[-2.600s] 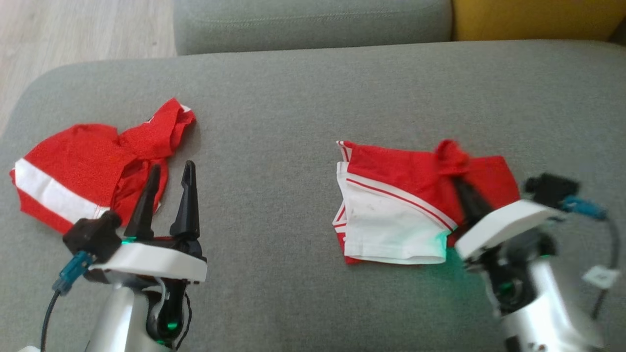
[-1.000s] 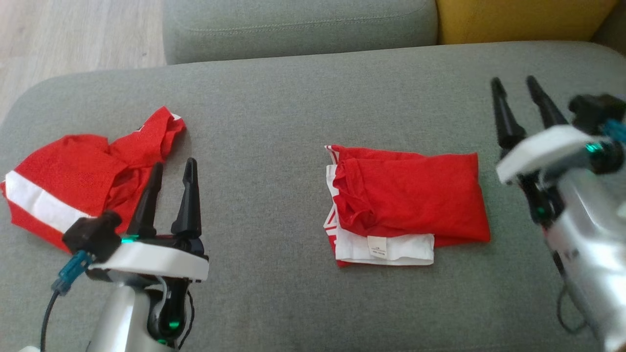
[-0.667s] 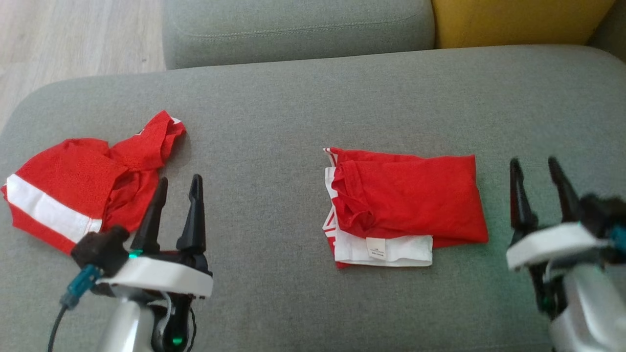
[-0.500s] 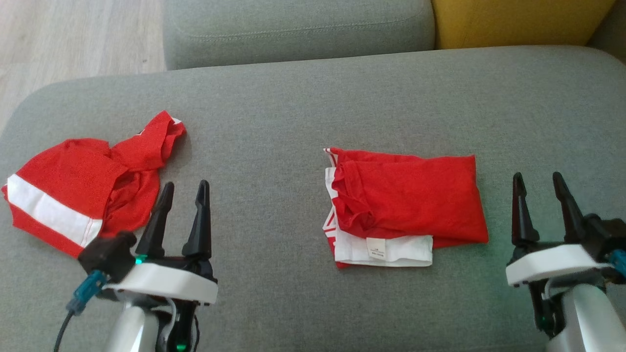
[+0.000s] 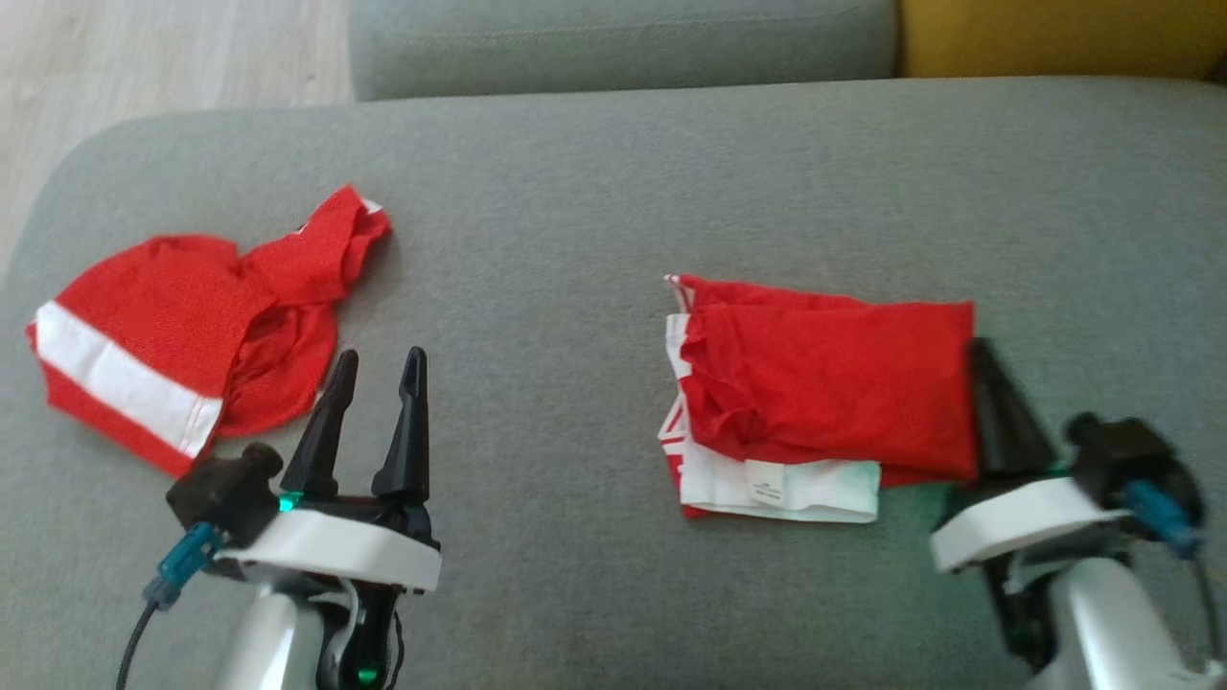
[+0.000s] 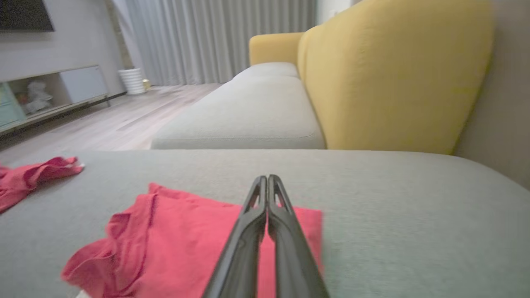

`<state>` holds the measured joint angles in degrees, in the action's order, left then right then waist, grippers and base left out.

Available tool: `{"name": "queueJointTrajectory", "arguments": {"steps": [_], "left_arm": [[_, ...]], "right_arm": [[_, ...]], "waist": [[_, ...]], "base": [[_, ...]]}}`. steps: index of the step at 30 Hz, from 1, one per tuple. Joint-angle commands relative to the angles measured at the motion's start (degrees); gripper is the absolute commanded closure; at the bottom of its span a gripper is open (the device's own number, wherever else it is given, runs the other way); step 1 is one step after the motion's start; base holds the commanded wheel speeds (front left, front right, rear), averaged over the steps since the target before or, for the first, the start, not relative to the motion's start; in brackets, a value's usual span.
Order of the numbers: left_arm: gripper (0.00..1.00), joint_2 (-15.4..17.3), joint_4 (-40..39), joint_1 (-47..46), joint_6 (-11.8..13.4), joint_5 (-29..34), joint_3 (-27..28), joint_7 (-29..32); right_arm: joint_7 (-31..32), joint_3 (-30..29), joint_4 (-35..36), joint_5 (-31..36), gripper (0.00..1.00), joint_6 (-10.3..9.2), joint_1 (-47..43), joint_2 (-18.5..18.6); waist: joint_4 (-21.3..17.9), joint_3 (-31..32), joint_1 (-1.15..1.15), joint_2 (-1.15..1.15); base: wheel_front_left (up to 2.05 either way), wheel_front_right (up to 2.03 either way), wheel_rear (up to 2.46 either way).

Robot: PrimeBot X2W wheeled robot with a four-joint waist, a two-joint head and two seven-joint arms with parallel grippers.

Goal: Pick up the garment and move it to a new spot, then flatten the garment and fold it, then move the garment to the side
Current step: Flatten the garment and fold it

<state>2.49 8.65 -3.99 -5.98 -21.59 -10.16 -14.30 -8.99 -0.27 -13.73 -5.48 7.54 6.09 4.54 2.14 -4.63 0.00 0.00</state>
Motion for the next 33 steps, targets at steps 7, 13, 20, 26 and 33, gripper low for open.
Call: {"name": "queueJointTrajectory", "arguments": {"steps": [7, 13, 20, 26, 33], "left_arm": [[0.0, 0.4, -0.8, -3.8, 0.0, -1.2, 0.9, -0.7], [0.0, 0.4, -0.5, -4.7, 0.0, -1.4, 0.8, -0.7], [0.0, 0.4, -0.9, -5.1, 0.2, -1.8, 1.1, -0.7], [0.0, 0.4, -0.8, -5.1, 0.2, -1.9, 1.1, -0.7], [0.0, 0.4, -0.6, -5.0, 0.5, -2.2, 0.9, -0.7]], "right_arm": [[1.4, 10.3, -2.4, -1.4, 1.0, -0.05, 1.9, -0.8], [1.5, 12.2, -11.2, -1.8, 1.0, -0.05, 5.0, -1.2], [-0.4, 10.9, -20.2, -2.0, 1.0, -0.05, 8.9, -1.5], [-2.5, 15.3, -22.9, -4.2, 1.0, -0.05, 11.5, -1.6], [-2.6, 22.5, -24.1, -8.4, 1.0, -0.05, 12.8, -1.7]], "waist": [[5.1, -2.5, 0.0, 0.0], [8.6, -3.6, 0.0, 0.0], [11.6, -4.5, 0.0, 0.0], [12.3, -4.6, 0.0, 0.0], [12.2, -4.2, 0.0, 0.0]], "base": [[0.0, 0.0, 0.0], [0.0, 0.0, 0.0], [0.0, 0.0, 0.0], [0.0, 0.0, 0.0], [0.0, 0.0, 0.0]]}}
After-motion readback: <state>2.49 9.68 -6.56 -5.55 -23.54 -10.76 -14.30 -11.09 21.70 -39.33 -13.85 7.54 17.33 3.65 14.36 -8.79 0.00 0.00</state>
